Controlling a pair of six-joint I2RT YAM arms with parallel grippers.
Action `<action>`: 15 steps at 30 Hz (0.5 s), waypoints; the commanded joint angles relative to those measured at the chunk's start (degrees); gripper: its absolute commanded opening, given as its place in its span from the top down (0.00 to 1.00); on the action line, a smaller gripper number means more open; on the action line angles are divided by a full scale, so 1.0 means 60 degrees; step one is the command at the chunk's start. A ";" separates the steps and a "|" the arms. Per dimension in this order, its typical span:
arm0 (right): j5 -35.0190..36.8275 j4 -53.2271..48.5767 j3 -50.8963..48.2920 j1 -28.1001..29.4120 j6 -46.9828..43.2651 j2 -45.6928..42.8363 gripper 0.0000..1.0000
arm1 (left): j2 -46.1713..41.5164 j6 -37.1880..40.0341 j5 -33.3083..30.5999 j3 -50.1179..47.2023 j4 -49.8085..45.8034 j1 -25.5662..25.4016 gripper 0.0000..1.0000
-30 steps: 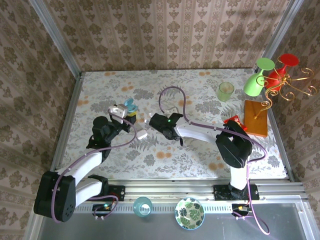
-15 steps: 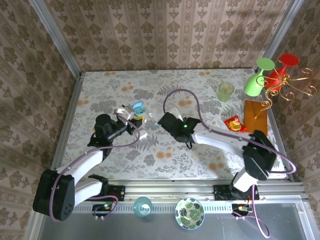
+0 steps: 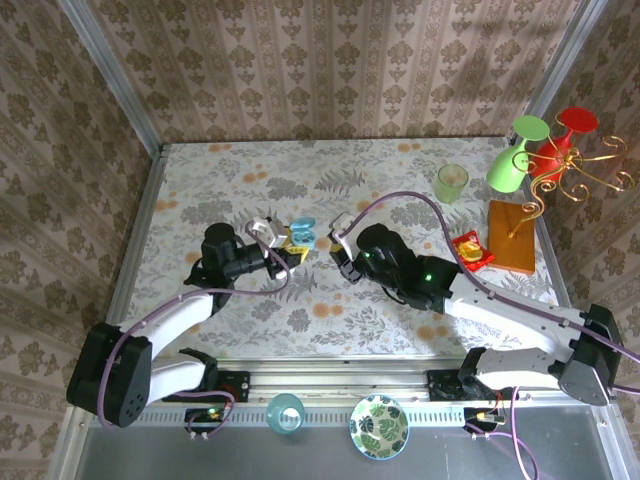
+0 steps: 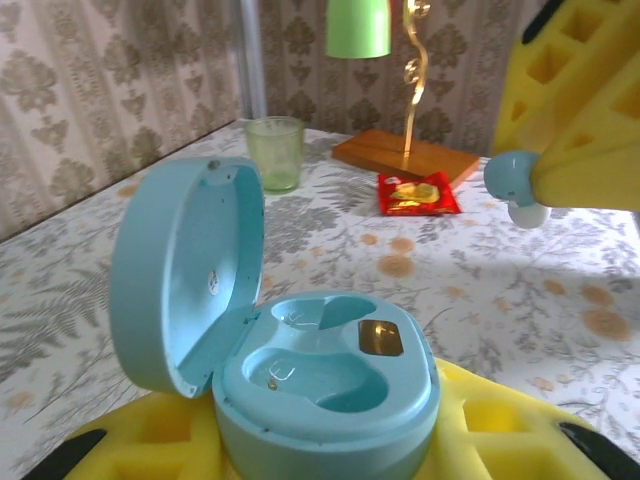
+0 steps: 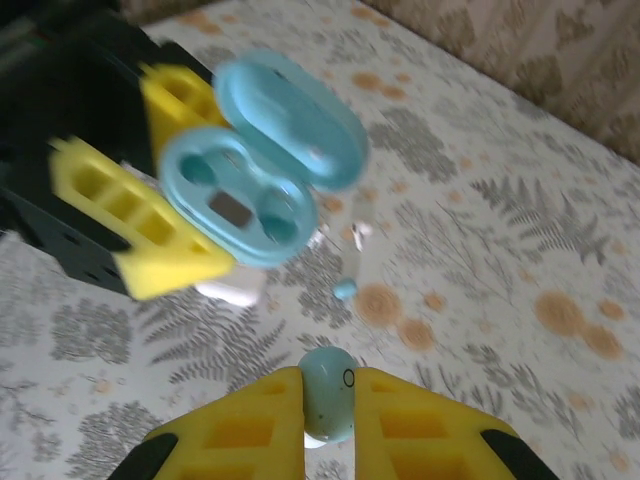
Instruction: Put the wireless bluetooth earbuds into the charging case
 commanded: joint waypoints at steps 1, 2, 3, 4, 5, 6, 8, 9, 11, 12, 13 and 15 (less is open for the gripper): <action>-0.1196 0.1066 -0.0178 0.0008 -0.0478 -0.0267 0.87 | 0.0121 -0.0225 0.1320 0.0420 0.0179 -0.0095 0.77; -0.1341 0.1140 -0.0195 0.0007 -0.0511 -0.0267 0.87 | 0.0172 -0.0285 0.1488 0.0460 0.0197 -0.0094 0.77; -0.1459 0.1198 -0.0198 0.0002 -0.0540 -0.0253 0.87 | 0.0203 -0.0318 0.1619 0.0492 0.0204 -0.0094 0.77; -0.1503 0.1246 -0.0185 -0.0015 -0.0548 -0.0224 0.87 | 0.0236 -0.0355 0.1766 0.0525 0.0219 -0.0095 0.77; -0.1537 0.1278 -0.0177 -0.0024 -0.0552 -0.0195 0.87 | 0.0242 -0.0366 0.1894 0.0549 0.0227 -0.0242 0.77; -0.1559 0.1280 -0.0150 -0.0028 -0.0584 -0.0169 0.87 | 0.0253 -0.0385 0.1994 0.0568 0.0211 -0.0371 0.77; -0.1520 0.1278 -0.0108 -0.0051 -0.0632 -0.0126 0.87 | 0.0241 -0.0423 0.2145 0.0570 0.0234 -0.0404 0.77; -0.1496 0.1278 -0.0098 -0.0060 -0.0650 -0.0107 0.87 | 0.0227 -0.0425 0.2190 0.0557 0.0234 -0.0402 0.77; -0.1497 0.1303 -0.0096 -0.0095 -0.0664 -0.0078 0.87 | 0.0226 -0.0432 0.2301 0.0557 0.0237 -0.0417 0.77; -0.1510 0.1307 -0.0101 -0.0103 -0.0676 -0.0061 0.87 | 0.0247 -0.0440 0.2363 0.0560 0.0234 -0.0430 0.77; -0.1499 0.1301 -0.0075 -0.0123 -0.0709 -0.0034 0.87 | 0.0240 -0.0447 0.2417 0.0571 0.0234 -0.0444 0.77; -0.1418 0.1211 -0.0063 -0.0134 -0.0766 0.0038 0.87 | 0.0226 -0.0468 0.2469 0.0586 0.0248 -0.0459 0.77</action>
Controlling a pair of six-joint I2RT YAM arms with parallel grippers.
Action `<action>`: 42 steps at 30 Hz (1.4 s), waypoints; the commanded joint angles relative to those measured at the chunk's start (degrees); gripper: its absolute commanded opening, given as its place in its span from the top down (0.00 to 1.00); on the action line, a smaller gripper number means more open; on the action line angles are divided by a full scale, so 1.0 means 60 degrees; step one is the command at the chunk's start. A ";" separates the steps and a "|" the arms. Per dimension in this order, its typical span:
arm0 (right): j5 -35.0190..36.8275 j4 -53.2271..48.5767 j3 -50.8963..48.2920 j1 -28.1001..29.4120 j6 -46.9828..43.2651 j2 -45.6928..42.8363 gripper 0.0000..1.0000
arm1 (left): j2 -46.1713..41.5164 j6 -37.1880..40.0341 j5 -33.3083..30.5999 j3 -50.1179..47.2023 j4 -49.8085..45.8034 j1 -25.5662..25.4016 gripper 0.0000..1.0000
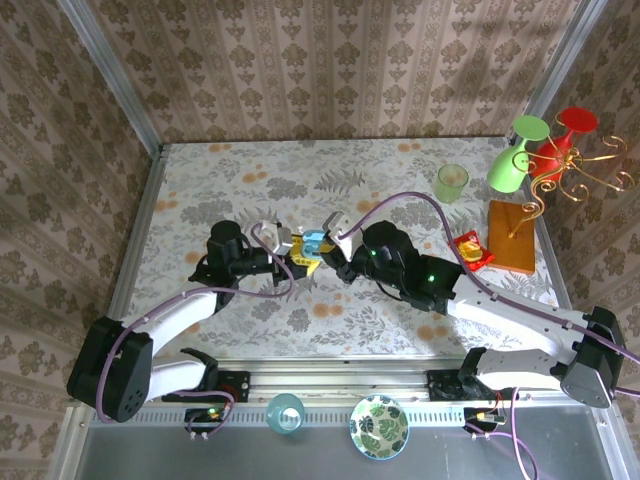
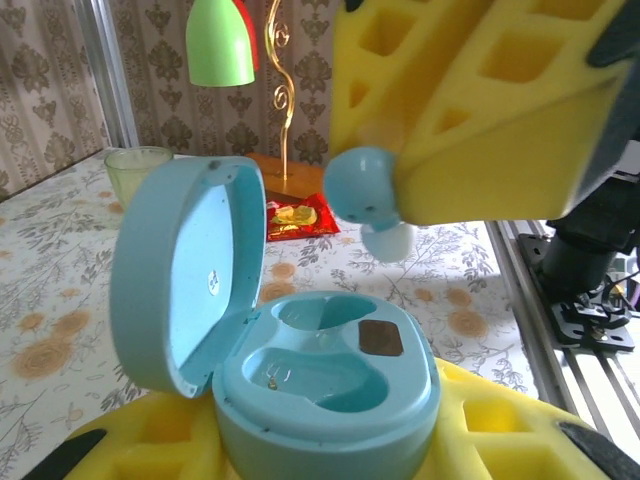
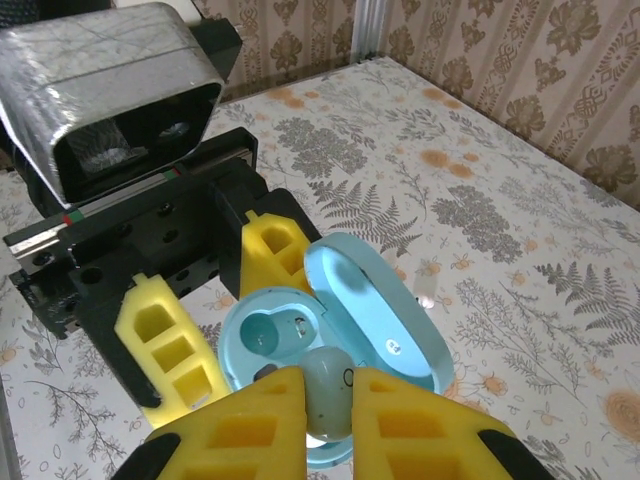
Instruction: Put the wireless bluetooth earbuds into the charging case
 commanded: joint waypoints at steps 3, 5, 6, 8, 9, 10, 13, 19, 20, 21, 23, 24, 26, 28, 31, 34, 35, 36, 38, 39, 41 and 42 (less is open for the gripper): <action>-0.0038 0.0054 0.0008 -0.0078 -0.0344 0.0171 0.87 | -0.0065 -0.0141 0.0439 0.0315 0.0196 -0.0045 0.77; -0.0007 -0.0006 -0.0004 -0.0082 -0.0351 0.0205 0.87 | -0.0124 -0.0141 0.0390 0.0313 0.0180 -0.0043 0.77; -0.0021 -0.0013 -0.0014 -0.0082 -0.0362 0.0208 0.87 | -0.0139 -0.0159 0.0361 0.0313 0.0193 -0.0037 0.77; -0.0077 -0.0013 -0.0050 -0.0072 -0.0364 0.0234 0.87 | -0.0165 -0.0210 0.0285 0.0327 0.0194 -0.0036 0.77; -0.0075 -0.0011 -0.0050 -0.0081 -0.0364 0.0238 0.87 | -0.0169 -0.0229 0.0249 0.0342 0.0194 -0.0030 0.77; -0.0096 -0.0013 -0.0047 -0.0077 -0.0364 0.0252 0.87 | -0.0168 -0.0249 0.0221 0.0342 0.0205 -0.0030 0.77; -0.0082 -0.0009 -0.0093 -0.0086 -0.0400 0.0303 0.87 | -0.0169 -0.0407 0.0239 0.0339 0.0286 -0.0030 0.77; -0.0103 -0.0155 -0.0075 -0.0085 -0.0437 0.0446 0.87 | -0.0183 -0.0681 0.0366 0.0327 0.0545 -0.0035 0.77; -0.0105 -0.0152 -0.0092 -0.0084 -0.0435 0.0435 0.87 | -0.0183 -0.0701 0.0357 0.0325 0.0570 -0.0019 0.77; -0.0094 -0.0159 -0.0110 -0.0079 -0.0443 0.0421 0.87 | -0.0183 -0.0739 0.0357 0.0300 0.0634 -0.0023 0.77; -0.0033 -0.0173 -0.0147 -0.0095 -0.0480 0.0372 0.87 | -0.0172 -0.0855 0.0315 0.0241 0.0860 0.0003 0.77; -0.0007 -0.0174 -0.0174 -0.0097 -0.0495 0.0359 0.87 | -0.0170 -0.0907 0.0316 0.0205 0.0962 0.0027 0.77; 0.0065 -0.0217 -0.0194 -0.0094 -0.0524 0.0340 0.87 | -0.0146 -0.0987 0.0331 0.0181 0.1126 0.0045 0.77; 0.0019 -0.0244 -0.0178 -0.0093 -0.0511 0.0340 0.86 | -0.0121 -0.0976 0.0349 0.0193 0.1159 0.0046 0.77; -0.0295 -0.0243 -0.0141 -0.0090 -0.0374 0.0368 0.80 | -0.0045 -0.1012 0.0384 0.0210 0.1240 0.0048 0.77; -0.0485 -0.0253 -0.0114 -0.0098 -0.0251 0.0384 0.77 | 0.0014 -0.1050 0.0419 0.0239 0.1291 0.0047 0.77; -0.0498 -0.0262 -0.0102 -0.0097 -0.0220 0.0384 0.76 | 0.0020 -0.1057 0.0424 0.0226 0.1318 0.0058 0.77; -0.0499 -0.0269 -0.0079 -0.0090 -0.0182 0.0386 0.75 | 0.0026 -0.1060 0.0441 0.0225 0.1338 0.0047 0.77; -0.0513 -0.0290 -0.0040 -0.0087 -0.0124 0.0371 0.74 | 0.0029 -0.1053 0.0419 0.0218 0.1362 0.0050 0.77; -0.0499 -0.0291 -0.0024 -0.0088 -0.0101 0.0369 0.73 | 0.0036 -0.1049 0.0419 0.0211 0.1354 0.0057 0.77; -0.0549 -0.0264 -0.0003 -0.0090 -0.0057 0.0341 0.73 | 0.0079 -0.1080 0.0419 0.0196 0.1421 0.0045 0.77; -0.0575 -0.0241 0.0009 -0.0090 -0.0024 0.0339 0.73 | 0.0095 -0.1100 0.0419 0.0183 0.1475 0.0045 0.77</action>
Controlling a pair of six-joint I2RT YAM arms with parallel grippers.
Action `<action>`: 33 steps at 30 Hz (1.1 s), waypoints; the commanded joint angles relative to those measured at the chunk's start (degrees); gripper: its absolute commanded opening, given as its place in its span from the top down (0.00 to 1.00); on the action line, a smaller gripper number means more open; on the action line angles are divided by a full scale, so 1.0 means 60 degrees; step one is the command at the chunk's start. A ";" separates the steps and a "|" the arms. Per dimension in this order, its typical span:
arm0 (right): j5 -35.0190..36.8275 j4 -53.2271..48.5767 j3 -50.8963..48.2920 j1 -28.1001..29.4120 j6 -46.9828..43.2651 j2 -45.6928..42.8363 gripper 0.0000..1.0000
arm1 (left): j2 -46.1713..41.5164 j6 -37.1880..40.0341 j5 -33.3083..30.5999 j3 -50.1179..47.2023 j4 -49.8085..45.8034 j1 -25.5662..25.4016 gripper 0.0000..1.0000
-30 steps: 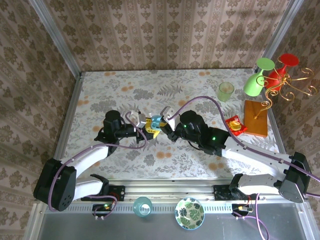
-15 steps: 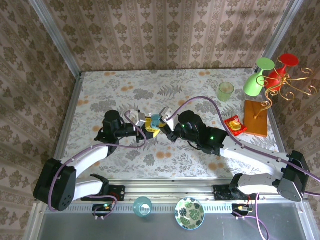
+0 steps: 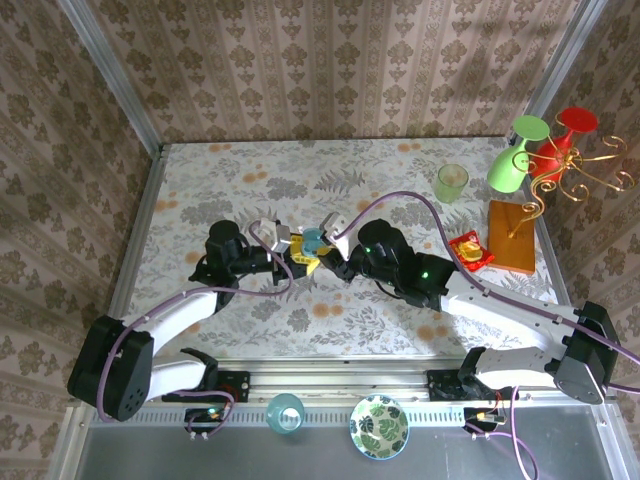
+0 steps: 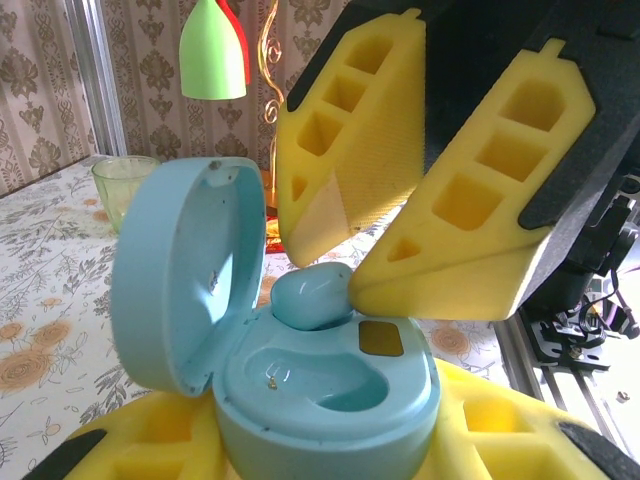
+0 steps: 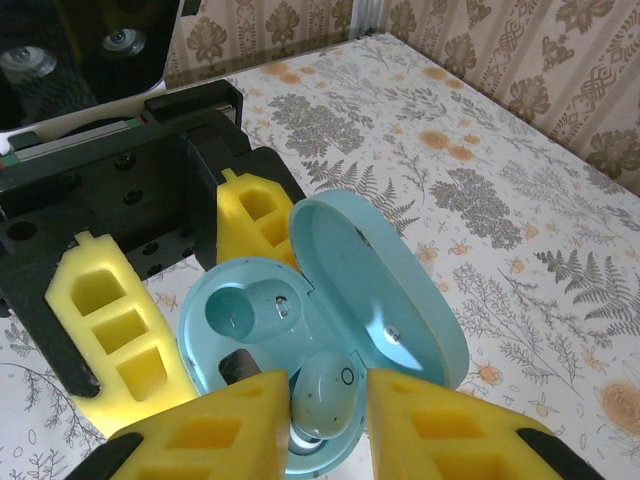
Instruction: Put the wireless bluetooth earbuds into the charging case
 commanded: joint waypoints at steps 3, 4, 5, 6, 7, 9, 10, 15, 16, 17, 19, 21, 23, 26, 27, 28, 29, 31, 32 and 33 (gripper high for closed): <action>-0.0534 -0.0207 0.0073 0.0019 0.0317 -0.0064 0.70 | 0.0094 -0.0394 0.0253 0.0160 0.1042 0.0043 0.77; -0.0582 -0.0180 0.0085 0.0021 0.0367 -0.0100 0.69 | 0.0117 -0.0400 0.0244 0.0148 0.1071 0.0052 0.77; -0.0630 -0.0143 0.0071 0.0026 0.0417 -0.0154 0.68 | 0.0117 -0.0388 0.0238 0.0151 0.1069 0.0051 0.77; -0.0659 -0.0108 0.0054 0.0023 0.0462 -0.0208 0.67 | 0.0126 -0.0383 0.0230 0.0152 0.1070 0.0053 0.77; -0.0701 -0.0068 0.0044 0.0017 0.0506 -0.0291 0.65 | 0.0132 -0.0371 0.0212 0.0137 0.1076 0.0060 0.77; -0.0800 -0.0020 0.0005 -0.0016 0.0587 -0.0464 0.62 | 0.0139 -0.0370 0.0177 0.0126 0.1119 0.0062 0.77; -0.0875 0.0017 -0.0037 -0.0037 0.0644 -0.0568 0.61 | 0.0154 -0.0382 0.0164 0.0122 0.1145 0.0069 0.77; -0.1277 0.0361 -0.0310 -0.0242 0.1058 -0.1153 0.49 | 0.0209 -0.0376 0.0070 0.0037 0.1419 0.0149 0.77; -0.1383 0.0529 -0.0420 -0.0360 0.1286 -0.1314 0.44 | 0.0199 -0.0370 0.0039 -0.0021 0.1567 0.0173 0.77; -0.1449 0.0743 -0.0545 -0.0512 0.1620 -0.1489 0.38 | 0.0183 -0.0369 -0.0014 -0.0096 0.1730 0.0186 0.77; -0.1631 0.1202 -0.0890 -0.0979 0.2358 -0.1837 0.32 | 0.0133 -0.0471 -0.0055 -0.0181 0.1918 0.0187 0.77; -0.1970 0.1663 -0.1289 -0.1578 0.3081 -0.2164 0.29 | 0.0043 -0.0541 -0.0127 -0.0240 0.2009 0.0518 0.77; -0.2146 0.1961 -0.1672 -0.2188 0.3758 -0.2447 0.27 | -0.0064 -0.0521 -0.0221 -0.0298 0.2025 0.0562 0.77; -0.1747 0.1919 -0.1984 -0.2816 0.4484 -0.2514 0.25 | -0.0272 -0.0482 -0.0413 -0.0374 0.2013 0.0575 0.77; -0.1534 0.1737 -0.1976 -0.2932 0.4658 -0.2378 0.24 | -0.0320 -0.0457 -0.0490 -0.0407 0.2027 0.0582 0.77; -0.1279 0.1441 -0.1887 -0.3032 0.4857 -0.2175 0.23 | -0.0382 -0.0444 -0.0562 -0.0441 0.2039 0.0582 0.77; -0.1059 0.1060 -0.1729 -0.3110 0.5042 -0.1826 0.23 | -0.0439 -0.0424 -0.0612 -0.0462 0.2042 0.0581 0.77; -0.0807 0.0402 -0.1327 -0.3173 0.5357 -0.1077 0.23 | -0.0551 -0.0411 -0.0718 -0.0514 0.2114 0.0579 0.77; -0.0751 0.0073 -0.1098 -0.3175 0.5514 -0.0605 0.23 | -0.0610 -0.0392 -0.0715 -0.0532 0.2137 0.0594 0.77; -0.0863 -0.0090 -0.0930 -0.3190 0.5535 -0.0188 0.23 | -0.0668 -0.0401 -0.0721 -0.0537 0.2145 0.0594 0.77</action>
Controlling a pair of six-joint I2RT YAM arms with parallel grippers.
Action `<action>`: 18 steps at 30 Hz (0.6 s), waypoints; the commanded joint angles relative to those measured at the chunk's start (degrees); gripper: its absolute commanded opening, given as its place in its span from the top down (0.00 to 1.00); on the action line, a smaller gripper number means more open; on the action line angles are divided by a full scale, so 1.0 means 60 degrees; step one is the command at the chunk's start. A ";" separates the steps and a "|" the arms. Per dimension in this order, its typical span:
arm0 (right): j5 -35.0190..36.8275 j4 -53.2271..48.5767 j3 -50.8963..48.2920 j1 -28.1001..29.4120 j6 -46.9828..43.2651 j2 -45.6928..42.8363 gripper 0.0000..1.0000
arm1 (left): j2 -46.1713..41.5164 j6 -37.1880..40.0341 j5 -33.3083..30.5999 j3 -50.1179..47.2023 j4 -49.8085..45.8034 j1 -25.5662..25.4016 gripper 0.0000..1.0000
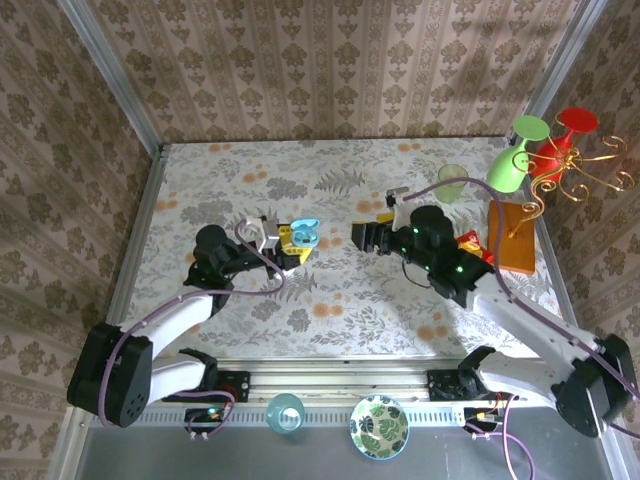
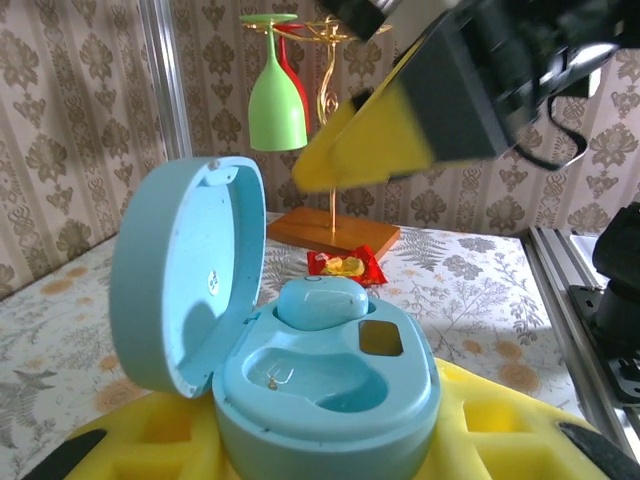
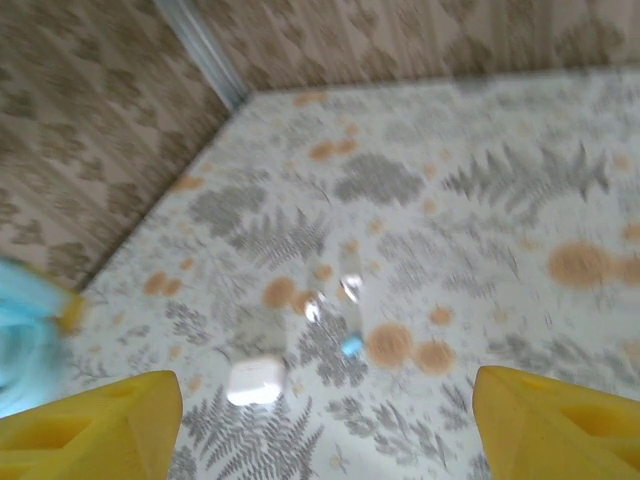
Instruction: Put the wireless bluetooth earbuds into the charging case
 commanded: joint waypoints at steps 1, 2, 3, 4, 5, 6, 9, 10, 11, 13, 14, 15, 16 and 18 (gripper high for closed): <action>0.0137 -0.1036 0.0685 -0.0035 0.0871 0.1330 0.24 | -0.0358 -0.0035 -0.0126 -0.0081 0.0497 0.0035 0.77; 0.0069 -0.1115 0.0846 -0.0035 0.1056 0.1763 0.26 | -0.0417 -0.0030 -0.0140 -0.0074 0.0498 0.0039 0.77; 0.0029 -0.1208 0.0986 -0.0035 0.1247 0.2143 0.28 | -0.0478 -0.0058 -0.0162 -0.0074 0.0485 0.0039 0.77; -0.0104 -0.1293 0.1207 -0.0035 0.1396 0.2541 0.30 | -0.0534 -0.0066 -0.0184 -0.0074 0.0484 0.0039 0.77; -0.0211 -0.1418 0.1400 -0.0035 0.1643 0.3177 0.31 | -0.0608 -0.0074 -0.0211 -0.0078 0.0465 0.0039 0.77; -0.0292 -0.1556 0.1637 -0.0036 0.1777 0.3604 0.33 | -0.0654 -0.0073 -0.0218 -0.0087 0.0442 0.0037 0.77; -0.0796 -0.1679 0.2313 -0.0013 0.2240 0.4947 0.40 | -0.0766 -0.0064 -0.0270 -0.0129 0.0403 0.0024 0.77; -0.1047 -0.1650 0.2547 -0.0005 0.2294 0.5390 0.42 | -0.0787 -0.0044 -0.0283 -0.0131 0.0385 -0.0001 0.77; -0.1293 -0.1678 0.2849 0.0030 0.2307 0.5834 0.43 | -0.0780 -0.0032 -0.0283 -0.0147 0.0354 0.0008 0.77; -0.1480 -0.2030 0.3542 0.0133 0.2141 0.6629 0.45 | -0.0771 0.0002 -0.0298 -0.0147 0.0303 -0.0008 0.77; -0.1450 -0.2249 0.3919 0.0238 0.2006 0.7002 0.46 | -0.0767 0.0036 -0.0307 -0.0147 0.0298 -0.0013 0.77; -0.1366 -0.2409 0.4223 0.0323 0.1884 0.7274 0.47 | -0.0773 0.0043 -0.0328 -0.0152 0.0294 -0.0034 0.77; -0.1269 -0.2619 0.4565 0.0409 0.1712 0.7580 0.48 | -0.0782 0.0027 -0.0350 -0.0163 0.0307 -0.0036 0.77; -0.1122 -0.2908 0.5169 0.0517 0.1459 0.8059 0.51 | -0.0792 0.0001 -0.0345 -0.0155 0.0335 -0.0063 0.77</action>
